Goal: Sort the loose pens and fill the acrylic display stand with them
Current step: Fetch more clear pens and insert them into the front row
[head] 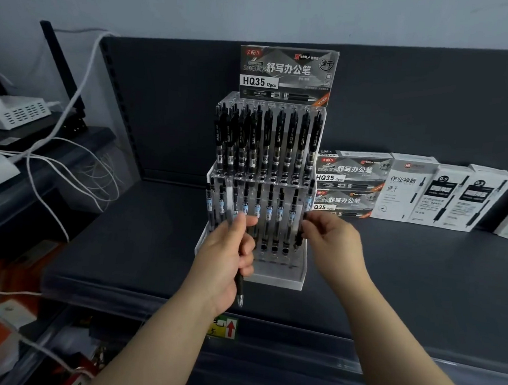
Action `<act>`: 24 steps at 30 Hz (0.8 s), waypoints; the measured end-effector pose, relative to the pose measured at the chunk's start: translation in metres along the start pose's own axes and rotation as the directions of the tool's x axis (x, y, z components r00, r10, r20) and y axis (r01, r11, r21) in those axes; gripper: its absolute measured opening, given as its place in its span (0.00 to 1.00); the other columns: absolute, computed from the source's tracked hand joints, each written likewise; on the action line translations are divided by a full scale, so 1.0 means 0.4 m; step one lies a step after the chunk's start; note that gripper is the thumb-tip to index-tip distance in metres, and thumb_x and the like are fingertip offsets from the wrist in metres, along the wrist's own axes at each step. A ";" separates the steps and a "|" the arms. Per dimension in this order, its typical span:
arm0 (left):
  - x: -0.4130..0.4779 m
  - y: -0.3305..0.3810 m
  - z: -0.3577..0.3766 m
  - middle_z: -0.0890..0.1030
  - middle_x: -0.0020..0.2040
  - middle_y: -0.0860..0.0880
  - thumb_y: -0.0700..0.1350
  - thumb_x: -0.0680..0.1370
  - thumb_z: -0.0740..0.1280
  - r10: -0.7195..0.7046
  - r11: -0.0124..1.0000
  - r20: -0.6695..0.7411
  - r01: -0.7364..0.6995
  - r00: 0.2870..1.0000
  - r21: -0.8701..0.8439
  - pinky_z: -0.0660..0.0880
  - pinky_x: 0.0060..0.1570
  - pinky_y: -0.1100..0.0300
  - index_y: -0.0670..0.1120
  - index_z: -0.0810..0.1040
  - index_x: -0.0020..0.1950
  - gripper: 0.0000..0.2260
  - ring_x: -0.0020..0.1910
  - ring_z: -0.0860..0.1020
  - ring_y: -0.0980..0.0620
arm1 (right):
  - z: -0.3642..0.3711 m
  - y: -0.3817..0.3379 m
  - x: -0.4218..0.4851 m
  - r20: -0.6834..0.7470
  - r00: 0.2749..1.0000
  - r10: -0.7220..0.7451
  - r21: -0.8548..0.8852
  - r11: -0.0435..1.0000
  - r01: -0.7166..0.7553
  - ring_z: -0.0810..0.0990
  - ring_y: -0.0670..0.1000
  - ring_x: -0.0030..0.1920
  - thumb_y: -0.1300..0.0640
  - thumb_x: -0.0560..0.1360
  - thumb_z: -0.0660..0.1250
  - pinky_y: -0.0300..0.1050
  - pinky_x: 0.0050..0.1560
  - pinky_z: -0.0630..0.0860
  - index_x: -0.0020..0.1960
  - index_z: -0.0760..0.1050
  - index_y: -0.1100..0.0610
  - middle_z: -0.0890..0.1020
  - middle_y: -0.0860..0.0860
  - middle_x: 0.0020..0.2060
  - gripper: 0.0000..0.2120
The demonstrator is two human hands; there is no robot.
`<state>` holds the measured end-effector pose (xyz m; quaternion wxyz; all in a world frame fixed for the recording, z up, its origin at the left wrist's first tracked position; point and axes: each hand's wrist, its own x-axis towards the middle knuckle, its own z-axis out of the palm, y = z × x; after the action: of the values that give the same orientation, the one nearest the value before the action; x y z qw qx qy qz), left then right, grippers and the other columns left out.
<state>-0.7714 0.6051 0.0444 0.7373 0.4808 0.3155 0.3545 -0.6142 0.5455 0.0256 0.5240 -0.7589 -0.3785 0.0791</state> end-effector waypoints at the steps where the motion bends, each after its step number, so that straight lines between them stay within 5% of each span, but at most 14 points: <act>1: 0.001 0.001 -0.001 0.68 0.27 0.52 0.54 0.79 0.58 -0.002 1.000 -0.007 0.002 1.000 -0.021 0.61 0.23 0.66 0.44 0.77 0.53 0.15 0.23 0.62 0.58 | 0.005 0.006 -0.002 0.014 1.000 0.004 -0.032 0.999 -0.004 0.77 0.38 0.36 0.59 0.77 0.65 0.22 0.33 0.69 0.56 0.79 0.57 0.80 0.46 0.37 0.10; 7: -0.004 -0.006 -0.009 0.70 0.30 0.50 0.50 0.81 0.57 0.019 0.999 -0.010 -0.019 1.000 -0.051 0.64 0.24 0.65 0.44 0.76 0.53 0.12 0.24 0.64 0.57 | 0.020 0.028 -0.013 0.048 0.999 -0.022 -0.173 0.984 0.030 0.79 0.49 0.46 0.57 0.78 0.63 0.37 0.46 0.71 0.57 0.79 0.56 0.82 0.52 0.48 0.11; 13: -0.014 -0.007 -0.020 0.73 0.33 0.50 0.45 0.81 0.59 0.016 0.999 -0.007 -0.016 1.000 -0.043 0.67 0.30 0.62 0.44 0.78 0.57 0.11 0.28 0.68 0.57 | 0.011 0.021 -0.012 0.104 0.992 -0.067 -0.257 0.962 0.092 0.78 0.53 0.48 0.60 0.78 0.60 0.43 0.48 0.73 0.53 0.79 0.59 0.81 0.54 0.47 0.10; 18: -0.018 -0.003 -0.024 0.74 0.34 0.50 0.44 0.80 0.60 0.022 0.999 -0.017 -0.023 1.000 -0.043 0.69 0.33 0.61 0.45 0.79 0.57 0.11 0.30 0.70 0.56 | 0.006 0.027 -0.010 0.160 0.986 -0.054 -0.349 0.931 0.108 0.76 0.52 0.47 0.60 0.78 0.60 0.39 0.44 0.67 0.52 0.78 0.59 0.79 0.53 0.46 0.09; 24: -0.017 0.008 -0.028 0.76 0.35 0.49 0.42 0.80 0.61 -0.029 0.992 0.017 0.031 0.999 -0.122 0.73 0.34 0.61 0.44 0.80 0.57 0.11 0.32 0.74 0.54 | -0.001 -0.018 -0.044 -0.050 0.995 -0.086 -0.225 0.972 0.072 0.74 0.42 0.38 0.54 0.75 0.66 0.32 0.36 0.66 0.44 0.75 0.54 0.77 0.48 0.40 0.04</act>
<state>-0.7850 0.6057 0.0443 0.7730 0.4325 0.2949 0.3584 -0.6299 0.5347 0.0272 0.4494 -0.7992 -0.3990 -0.0075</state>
